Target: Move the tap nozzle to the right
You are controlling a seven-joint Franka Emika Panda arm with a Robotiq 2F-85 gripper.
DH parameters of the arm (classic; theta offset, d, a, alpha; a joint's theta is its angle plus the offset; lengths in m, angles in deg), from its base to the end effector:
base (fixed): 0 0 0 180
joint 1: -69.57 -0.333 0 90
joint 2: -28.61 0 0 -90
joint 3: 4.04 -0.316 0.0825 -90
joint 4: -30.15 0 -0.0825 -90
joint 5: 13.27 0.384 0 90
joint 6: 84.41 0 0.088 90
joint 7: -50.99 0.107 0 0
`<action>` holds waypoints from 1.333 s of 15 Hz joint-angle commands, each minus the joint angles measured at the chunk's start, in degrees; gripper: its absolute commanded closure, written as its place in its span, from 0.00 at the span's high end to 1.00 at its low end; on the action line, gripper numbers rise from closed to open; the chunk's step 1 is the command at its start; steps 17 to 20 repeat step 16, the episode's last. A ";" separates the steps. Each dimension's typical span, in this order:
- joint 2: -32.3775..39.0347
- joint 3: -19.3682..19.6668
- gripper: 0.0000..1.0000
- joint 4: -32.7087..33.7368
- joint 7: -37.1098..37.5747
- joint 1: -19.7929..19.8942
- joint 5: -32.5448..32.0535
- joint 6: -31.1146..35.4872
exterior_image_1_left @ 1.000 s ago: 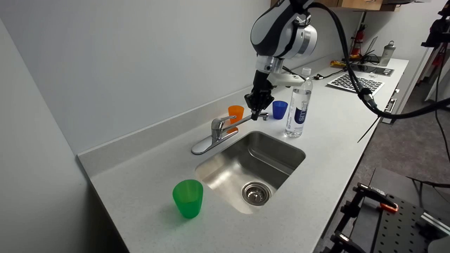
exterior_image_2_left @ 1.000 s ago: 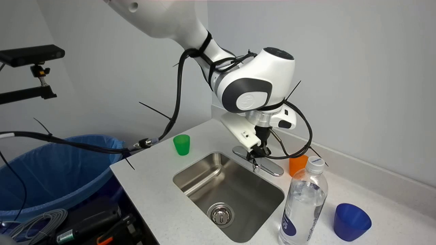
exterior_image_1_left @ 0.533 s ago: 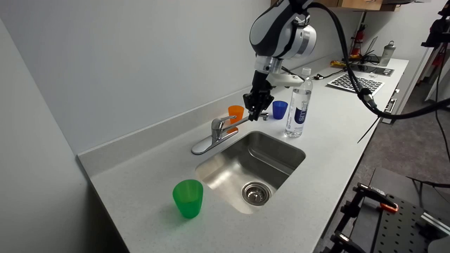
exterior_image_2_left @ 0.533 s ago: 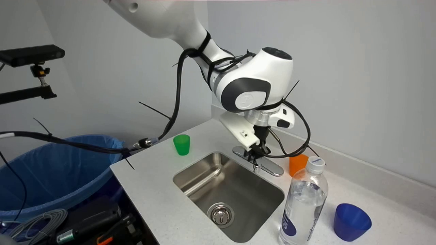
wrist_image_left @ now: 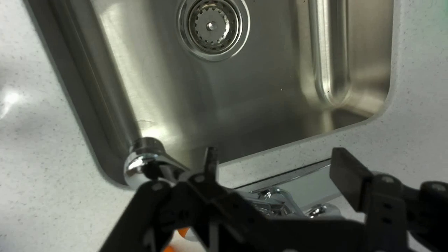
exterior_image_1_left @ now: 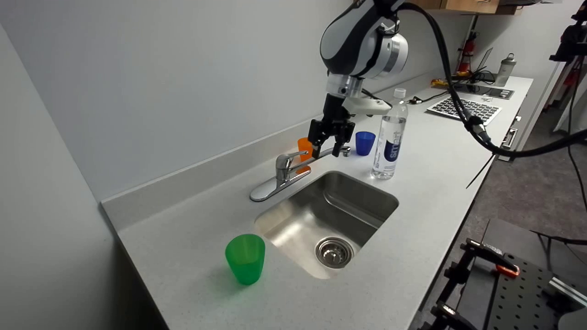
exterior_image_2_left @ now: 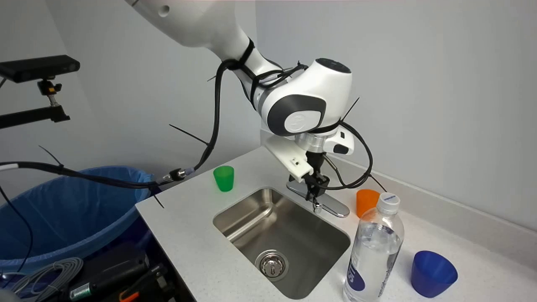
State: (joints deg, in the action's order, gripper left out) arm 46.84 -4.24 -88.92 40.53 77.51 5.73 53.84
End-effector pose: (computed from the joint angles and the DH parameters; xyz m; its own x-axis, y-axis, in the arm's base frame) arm 0.5831 -0.0775 0.2758 0.9791 -0.2011 0.0292 -0.1899 -0.9568 -0.2202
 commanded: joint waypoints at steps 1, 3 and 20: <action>0.03 -0.17 0.89 0.07 0.07 -0.03 -0.08 -0.15; 0.09 -0.34 1.00 0.03 0.08 -0.11 -0.07 -0.15; 0.09 -0.32 1.00 0.03 0.09 -0.10 -0.07 -0.15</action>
